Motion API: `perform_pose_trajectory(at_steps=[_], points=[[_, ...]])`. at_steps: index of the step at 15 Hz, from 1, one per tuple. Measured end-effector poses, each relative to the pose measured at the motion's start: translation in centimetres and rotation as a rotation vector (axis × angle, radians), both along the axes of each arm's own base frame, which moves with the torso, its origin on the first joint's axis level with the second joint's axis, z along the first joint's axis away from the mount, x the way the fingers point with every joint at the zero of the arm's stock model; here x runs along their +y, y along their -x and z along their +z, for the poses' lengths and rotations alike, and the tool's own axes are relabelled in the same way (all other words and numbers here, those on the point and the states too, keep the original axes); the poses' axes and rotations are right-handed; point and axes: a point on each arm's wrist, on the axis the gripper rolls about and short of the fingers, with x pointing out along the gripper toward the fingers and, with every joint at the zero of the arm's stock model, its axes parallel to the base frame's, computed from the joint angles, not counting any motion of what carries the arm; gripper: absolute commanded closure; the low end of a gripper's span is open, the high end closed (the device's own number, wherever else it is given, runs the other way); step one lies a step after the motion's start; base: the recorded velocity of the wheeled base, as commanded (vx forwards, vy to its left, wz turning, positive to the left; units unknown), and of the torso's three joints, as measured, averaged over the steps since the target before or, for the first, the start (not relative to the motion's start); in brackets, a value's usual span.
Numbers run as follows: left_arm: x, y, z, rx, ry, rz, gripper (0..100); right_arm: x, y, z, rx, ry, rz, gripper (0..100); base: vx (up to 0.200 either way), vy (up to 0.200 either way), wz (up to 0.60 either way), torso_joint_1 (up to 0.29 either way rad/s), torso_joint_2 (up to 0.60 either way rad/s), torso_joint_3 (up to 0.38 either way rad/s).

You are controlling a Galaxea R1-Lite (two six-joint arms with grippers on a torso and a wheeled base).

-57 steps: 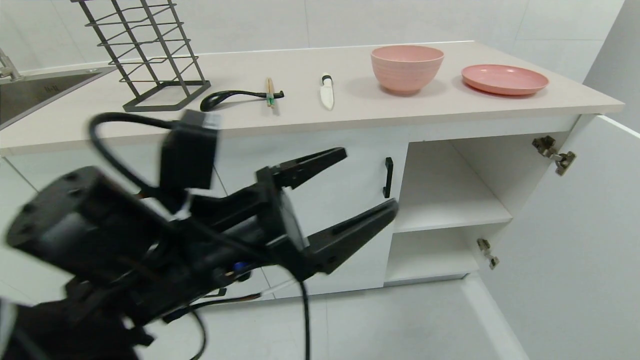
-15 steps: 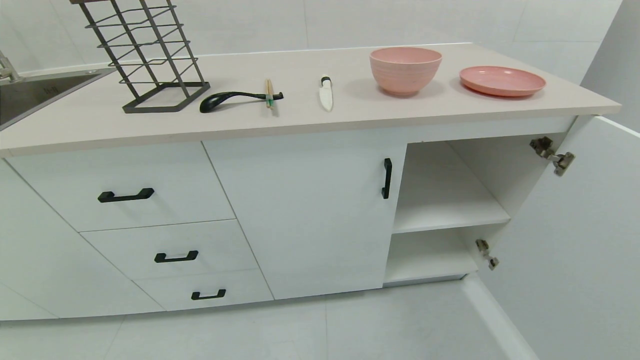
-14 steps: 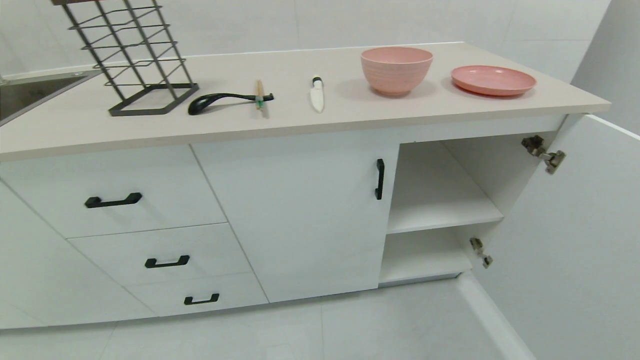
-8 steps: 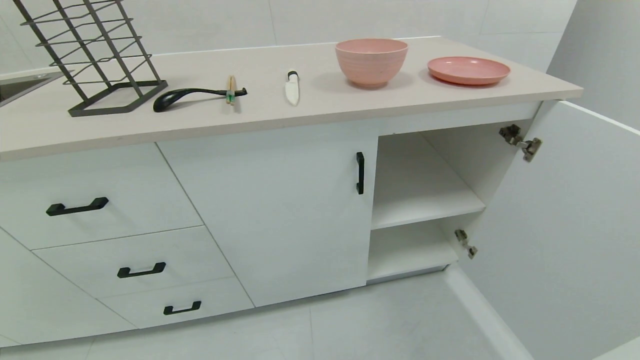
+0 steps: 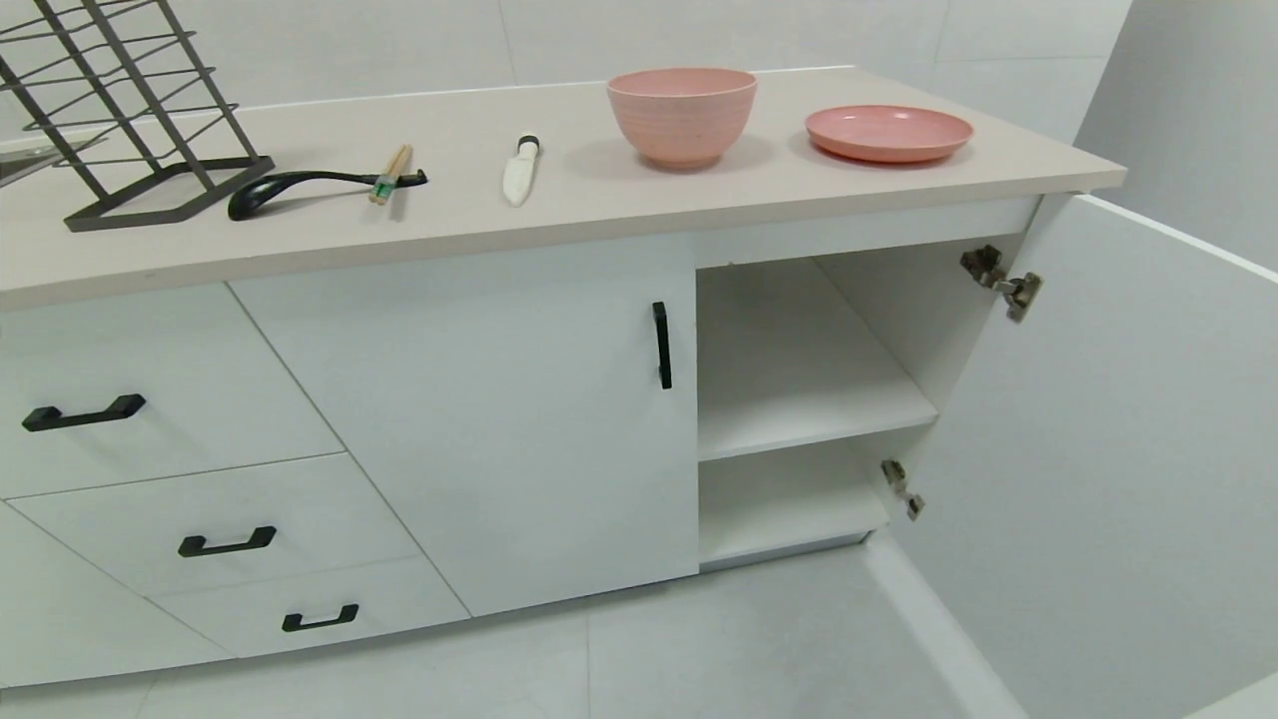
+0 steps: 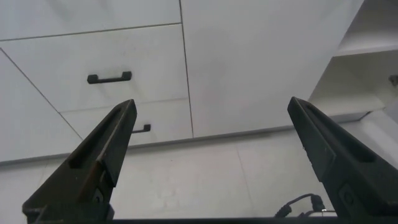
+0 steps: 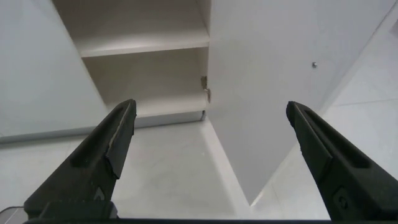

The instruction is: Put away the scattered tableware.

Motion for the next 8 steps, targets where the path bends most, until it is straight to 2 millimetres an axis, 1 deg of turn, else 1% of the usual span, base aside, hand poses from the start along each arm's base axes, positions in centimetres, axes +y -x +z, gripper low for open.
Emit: perform_pose_trajectory(at_steps=[2,3,8], points=[[0.00,-0.01,-0.01,0.001,0.001,-0.001,0,0.00,0.00,0.00,0.000,0.000,0.000,0,0.000,0.000,0.00,0.000,0.00,0.000],[0.01,-0.01,-0.01,0.000,0.001,-0.001,0,0.00,0.00,0.00,0.000,0.000,-0.002,0,0.200,0.000,0.00,-0.007,0.00,0.002],[0.00,-0.01,0.00,-0.001,0.012,0.000,0,0.00,0.00,0.00,0.000,0.000,0.000,0,0.000,0.000,0.00,0.000,0.00,0.000]])
